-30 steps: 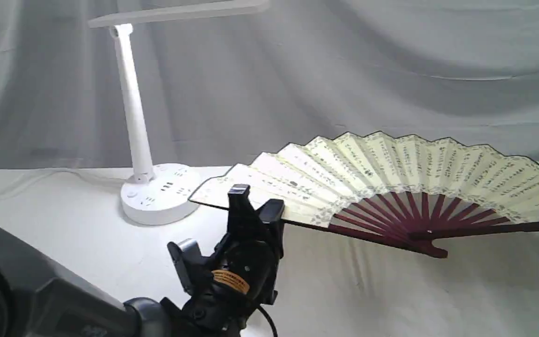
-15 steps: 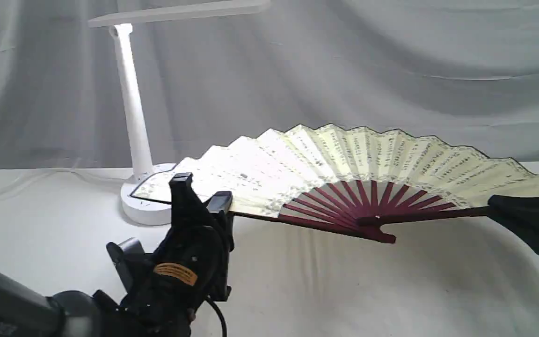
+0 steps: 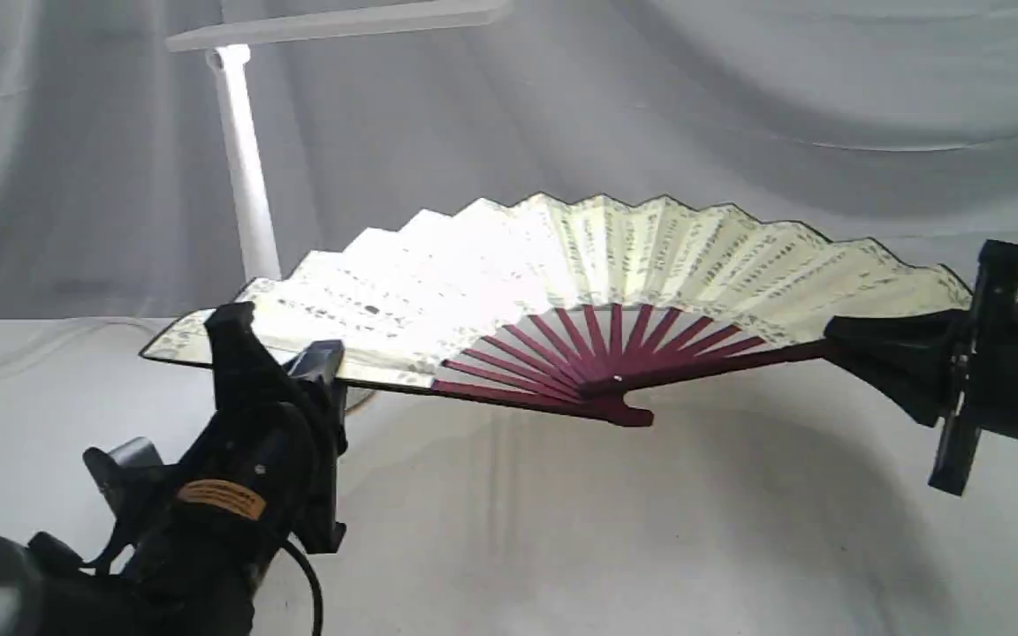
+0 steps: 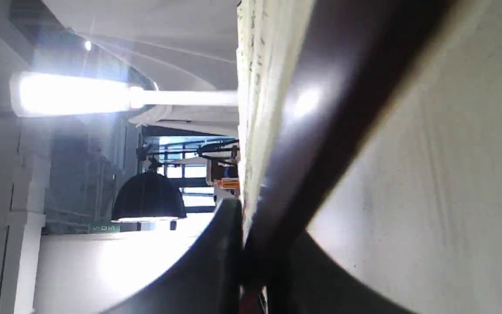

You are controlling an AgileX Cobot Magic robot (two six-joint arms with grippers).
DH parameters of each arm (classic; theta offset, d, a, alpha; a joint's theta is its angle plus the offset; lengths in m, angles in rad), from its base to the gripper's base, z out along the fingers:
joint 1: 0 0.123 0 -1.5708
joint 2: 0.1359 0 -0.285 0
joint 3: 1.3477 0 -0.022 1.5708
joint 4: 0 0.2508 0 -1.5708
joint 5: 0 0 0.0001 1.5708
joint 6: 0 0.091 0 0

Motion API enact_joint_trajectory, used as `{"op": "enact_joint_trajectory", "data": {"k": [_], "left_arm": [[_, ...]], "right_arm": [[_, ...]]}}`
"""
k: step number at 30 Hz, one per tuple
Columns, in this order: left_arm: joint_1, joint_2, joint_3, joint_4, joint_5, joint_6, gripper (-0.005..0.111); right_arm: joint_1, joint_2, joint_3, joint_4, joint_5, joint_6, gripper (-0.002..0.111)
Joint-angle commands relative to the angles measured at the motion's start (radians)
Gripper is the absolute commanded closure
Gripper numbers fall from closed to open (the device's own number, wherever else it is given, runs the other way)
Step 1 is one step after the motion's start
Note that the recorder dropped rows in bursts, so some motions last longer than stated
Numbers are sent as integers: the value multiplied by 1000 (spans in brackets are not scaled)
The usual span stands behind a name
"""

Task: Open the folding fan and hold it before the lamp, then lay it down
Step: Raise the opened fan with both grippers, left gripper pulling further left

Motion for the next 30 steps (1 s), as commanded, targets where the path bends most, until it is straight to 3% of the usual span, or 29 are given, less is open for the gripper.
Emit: {"op": "enact_joint_trajectory", "data": {"k": [1,10,13,25,30], "left_arm": [[50,-63,22,-141,-122,-76,107],[127,-154,68,-103,-122,-71,107],[142,-186,68,-95,-122,17,106],[145,-281,68,-161,-122,105,106],[200,-285,66,-122,-104,103,106]], "right_arm": [[23,-6,-41,-28,-83,-35,108],[112,-6,-151,-28,-83,48,108],[130,-6,-189,-28,-83,89,108],[150,-37,-237,-28,-83,170,108],[150,-105,-237,-28,-164,197,108]]}}
